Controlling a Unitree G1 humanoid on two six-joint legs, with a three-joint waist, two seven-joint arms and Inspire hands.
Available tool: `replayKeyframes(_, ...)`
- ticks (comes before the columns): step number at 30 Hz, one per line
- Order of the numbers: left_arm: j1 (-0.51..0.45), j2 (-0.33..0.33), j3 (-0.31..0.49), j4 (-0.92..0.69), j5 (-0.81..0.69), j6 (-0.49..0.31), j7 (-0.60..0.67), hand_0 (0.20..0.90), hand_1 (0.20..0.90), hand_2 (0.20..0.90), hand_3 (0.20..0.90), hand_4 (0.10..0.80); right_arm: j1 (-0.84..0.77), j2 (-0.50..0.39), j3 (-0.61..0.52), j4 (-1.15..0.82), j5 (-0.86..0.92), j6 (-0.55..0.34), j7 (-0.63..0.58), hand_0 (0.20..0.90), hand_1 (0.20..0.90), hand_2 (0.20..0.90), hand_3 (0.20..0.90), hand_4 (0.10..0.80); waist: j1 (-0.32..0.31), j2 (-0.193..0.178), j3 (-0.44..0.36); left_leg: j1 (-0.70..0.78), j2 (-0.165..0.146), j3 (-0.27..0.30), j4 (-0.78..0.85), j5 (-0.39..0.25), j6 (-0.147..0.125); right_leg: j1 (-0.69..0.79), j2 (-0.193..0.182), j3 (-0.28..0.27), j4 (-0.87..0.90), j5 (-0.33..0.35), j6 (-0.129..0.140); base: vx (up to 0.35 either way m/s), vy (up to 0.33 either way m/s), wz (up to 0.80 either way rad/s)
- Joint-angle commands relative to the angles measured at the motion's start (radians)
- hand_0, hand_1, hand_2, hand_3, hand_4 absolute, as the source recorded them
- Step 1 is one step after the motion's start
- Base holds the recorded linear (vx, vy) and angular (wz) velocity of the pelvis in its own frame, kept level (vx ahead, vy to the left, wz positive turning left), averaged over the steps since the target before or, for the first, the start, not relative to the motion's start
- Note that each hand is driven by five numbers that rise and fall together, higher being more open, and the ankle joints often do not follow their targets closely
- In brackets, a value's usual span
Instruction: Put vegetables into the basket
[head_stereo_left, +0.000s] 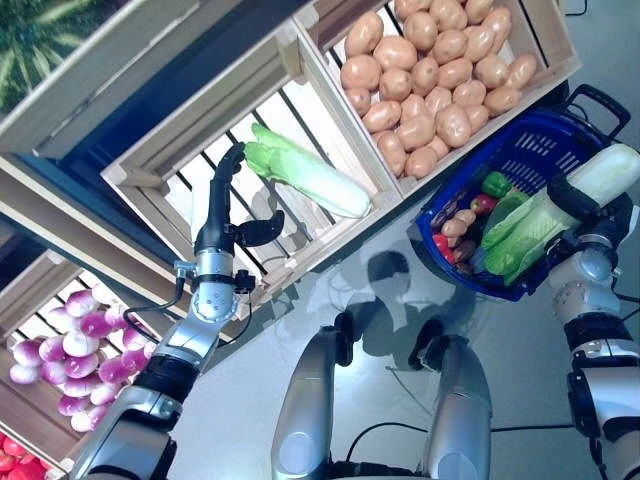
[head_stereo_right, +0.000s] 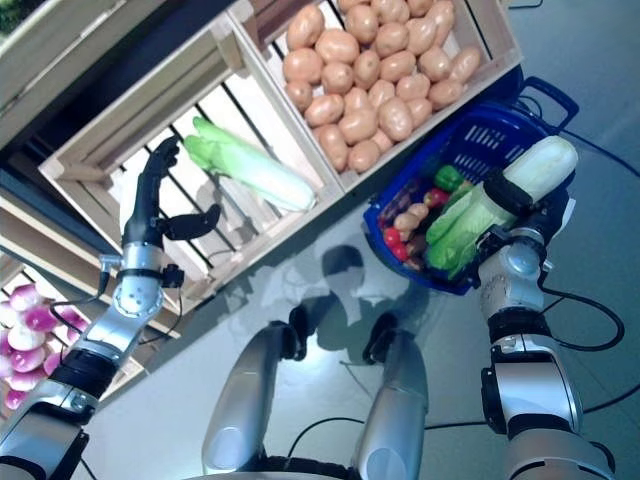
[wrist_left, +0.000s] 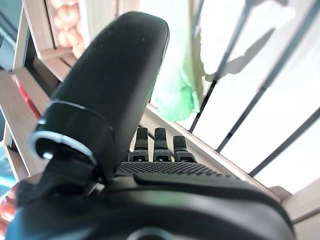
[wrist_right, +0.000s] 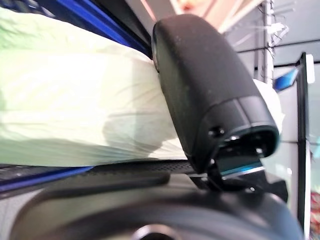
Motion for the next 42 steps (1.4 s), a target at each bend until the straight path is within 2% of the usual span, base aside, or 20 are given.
replayKeyframes(1,-0.068,0.063,0.044,-0.113,0.044,-0.098,0.093,0.9,0.9,0.9,0.9,0.8,-0.109,-0.085,0.041,0.007,0.071,-0.006,0.094,0.3,0.3,0.3,0.3,0.4,-0.008,-0.019,-0.006,0.011,-0.02,0.036,0.041,-0.1,0.031,0.053,0.009,-0.003,0.069,-0.072,-0.04,-0.016,0.027,0.04)
replayKeyframes(2,-0.073,0.064,0.044,-0.107,0.048,-0.104,0.1,0.9,0.9,0.9,0.9,0.8,-0.117,-0.085,0.041,0.021,0.078,0.001,0.116,0.3,0.3,0.3,0.3,0.4,-0.008,-0.018,-0.006,-0.016,-0.02,0.035,0.065,-0.103,0.034,0.027,0.003,-0.003,0.092,-0.077,-0.047,0.021,0.03,0.05)
replayKeyframes(3,-0.072,0.064,0.043,-0.103,0.048,-0.107,0.103,0.9,0.9,0.9,0.9,0.8,-0.121,-0.082,0.051,0.03,0.082,0.01,0.128,0.841,0.841,0.841,0.841,0.761,-0.004,-0.015,-0.006,0.003,-0.02,0.035,0.047,-0.103,0.028,0.042,0.009,0.0,0.074,-0.072,-0.04,0.0,0.0,0.0)
replayKeyframes(4,-0.076,0.066,0.044,-0.103,0.048,-0.108,0.106,0.9,0.9,0.9,0.9,0.8,-0.127,-0.082,0.053,0.03,0.08,0.008,0.124,0.841,0.841,0.841,0.841,0.761,-0.007,-0.014,-0.006,-0.024,-0.019,0.035,0.071,-0.105,0.033,0.017,0.002,0.0,0.099,-0.078,-0.048,0.022,0.035,-0.01)
replayKeyframes(5,-0.076,0.07,0.043,-0.1,0.053,-0.108,0.112,0.9,0.9,0.9,0.9,0.8,-0.13,-0.081,0.057,0.031,0.069,-0.007,0.118,0.9,0.9,0.9,0.9,0.8,-0.007,-0.013,-0.006,-0.028,-0.02,0.036,0.072,-0.105,0.031,0.011,0.002,0.002,0.104,-0.08,-0.049,-0.008,0.034,-0.03)
replayKeyframes(8,-0.076,0.087,0.037,-0.103,0.104,-0.094,0.132,0.9,0.9,0.9,0.9,0.8,-0.125,-0.075,0.066,0.02,0.077,-0.004,0.138,0.9,0.9,0.9,0.9,0.8,-0.005,-0.011,-0.006,-0.015,-0.02,0.036,0.055,-0.101,0.022,0.019,0.013,0.012,0.088,-0.072,-0.039,0.029,0.02,-0.01)
replayKeyframes(10,-0.083,0.102,0.033,-0.105,0.104,-0.078,0.146,0.9,0.9,0.9,0.9,0.8,-0.122,-0.074,0.067,0.008,0.093,-0.009,0.157,0.9,0.9,0.9,0.9,0.8,-0.008,-0.014,-0.006,-0.035,-0.017,0.035,0.067,-0.097,0.024,0.0,0.01,0.011,0.099,-0.071,-0.046,0.0,0.0,0.0)
replayKeyframes(11,-0.079,0.107,0.033,-0.095,0.101,-0.078,0.149,0.9,0.9,0.9,0.9,0.8,-0.114,-0.072,0.068,0.009,0.106,-0.011,0.173,0.9,0.9,0.9,0.9,0.8,-0.005,-0.014,-0.006,-0.005,-0.016,0.036,0.039,-0.095,0.018,0.028,0.019,0.011,0.071,-0.064,-0.037,0.065,0.009,0.0)
replayKeyframes(14,-0.088,0.119,0.036,-0.073,0.12,-0.076,0.155,0.9,0.9,0.9,0.9,0.8,-0.114,-0.068,0.067,0.011,0.134,-0.012,0.222,0.9,0.9,0.9,0.9,0.8,-0.009,-0.017,-0.006,-0.018,-0.011,0.038,0.051,-0.089,0.019,0.016,0.017,0.01,0.079,-0.061,-0.042,0.036,0.002,-0.02)
replayKeyframes(16,-0.094,0.136,0.028,-0.06,0.16,-0.068,0.166,0.9,0.9,0.9,0.9,0.8,-0.116,-0.074,0.074,0.01,0.143,-0.013,0.232,0.9,0.9,0.9,0.9,0.8,-0.009,-0.018,-0.006,0.01,-0.008,0.041,0.025,-0.085,0.012,0.041,0.024,0.013,0.055,-0.056,-0.035,0.036,0.007,-0.02)
replayKeyframes(17,-0.105,0.148,0.025,-0.052,0.192,-0.057,0.173,0.9,0.9,0.9,0.9,0.8,-0.119,-0.078,0.074,0.009,0.154,-0.017,0.242,0.9,0.9,0.9,0.9,0.8,-0.012,-0.019,-0.006,-0.002,-0.006,0.043,0.036,-0.082,0.015,0.029,0.021,0.013,0.066,-0.055,-0.042,0.037,0.01,-0.01)
replayKeyframes(18,-0.109,0.165,0.018,-0.046,0.217,-0.032,0.173,0.9,0.9,0.9,0.9,0.8,-0.117,-0.08,0.078,0.004,0.155,-0.016,0.248,0.9,0.9,0.9,0.9,0.8,-0.012,-0.018,-0.006,0.028,-0.005,0.045,0.011,-0.08,0.008,0.056,0.029,0.015,0.042,-0.05,-0.034,0.034,0.012,-0.01)
replayKeyframes(20,-0.142,0.196,0.005,-0.022,0.24,-0.003,0.185,0.9,0.9,0.9,0.9,0.8,-0.131,-0.087,0.085,-0.002,0.157,-0.012,0.259,0.9,0.9,0.9,0.9,0.8,-0.02,-0.02,-0.006,0.016,0.0,0.05,0.026,-0.079,0.01,0.039,0.025,0.022,0.062,-0.054,-0.04,0.039,0.028,-0.05)
replayKeyframes(21,-0.151,0.212,-0.001,-0.008,0.264,0.014,0.19,0.9,0.9,0.9,0.9,0.8,-0.13,-0.088,0.09,-0.002,0.158,-0.016,0.264,0.9,0.9,0.9,0.9,0.8,-0.022,-0.017,-0.006,0.047,0.002,0.053,0.002,-0.078,0.005,0.065,0.031,0.026,0.041,-0.051,-0.033,0.01,0.033,-0.06)
replayKeyframes(22,-0.161,0.218,-0.003,-0.003,0.272,0.019,0.196,0.9,0.9,0.9,0.9,0.8,-0.135,-0.089,0.089,-0.003,0.157,-0.022,0.266,0.9,0.9,0.9,0.9,0.8,-0.025,-0.019,-0.006,0.024,0.003,0.055,0.024,-0.08,0.01,0.042,0.025,0.027,0.064,-0.056,-0.04,0.071,0.036,-0.09)
replayKeyframes(25,-0.209,0.261,-0.026,0.045,0.325,0.06,0.189,0.9,0.9,0.9,0.9,0.8,-0.136,-0.087,0.1,-0.029,0.185,-0.048,0.27,0.9,0.9,0.9,0.9,0.8,-0.039,-0.016,-0.006,0.054,0.011,0.066,0.007,-0.081,0.003,0.06,0.031,0.041,0.054,-0.058,-0.033,0.044,0.055,-0.07)
replayKeyframes(28,-0.263,0.286,-0.064,0.098,0.337,0.091,0.181,0.9,0.9,0.9,0.9,0.8,-0.137,-0.083,0.106,-0.072,0.157,-0.076,0.251,0.9,0.9,0.9,0.9,0.8,-0.058,-0.011,-0.006,0.055,0.018,0.078,0.006,-0.079,0.0,0.048,0.036,0.058,0.057,-0.056,-0.031,0.022,0.079,-0.09)
replayKeyframes(32,-0.335,0.282,-0.123,0.177,0.36,0.135,0.142,0.9,0.9,0.9,0.9,0.8,-0.144,-0.073,0.113,-0.113,0.201,-0.084,0.246,0.9,0.9,0.9,0.9,0.8,-0.08,-0.007,-0.006,0.029,0.025,0.094,0.009,-0.074,0.0,0.01,0.043,0.08,0.065,-0.051,-0.03,-0.018,0.072,-0.12)
replayKeyframes(39,-0.423,0.294,-0.233,0.232,0.464,0.171,0.057,0.9,0.9,0.9,0.9,0.8,-0.12,-0.054,0.132,-0.206,0.249,-0.099,0.268,0.9,0.9,0.9,0.9,0.8,-0.108,-0.006,-0.006,-0.006,0.034,0.111,-0.001,-0.069,-0.004,-0.039,0.062,0.108,0.051,-0.036,-0.02,-0.01,0.045,-0.1)
replayKeyframes(42,-0.458,0.298,-0.288,0.244,0.481,0.151,0.015,0.9,0.9,0.9,0.9,0.8,-0.1,-0.037,0.14,-0.256,0.251,-0.116,0.267,0.9,0.9,0.9,0.9,0.8,-0.123,-0.009,-0.006,-0.029,0.041,0.118,0.005,-0.071,-0.005,-0.065,0.071,0.123,0.053,-0.03,-0.013,-0.003,0.039,-0.13)
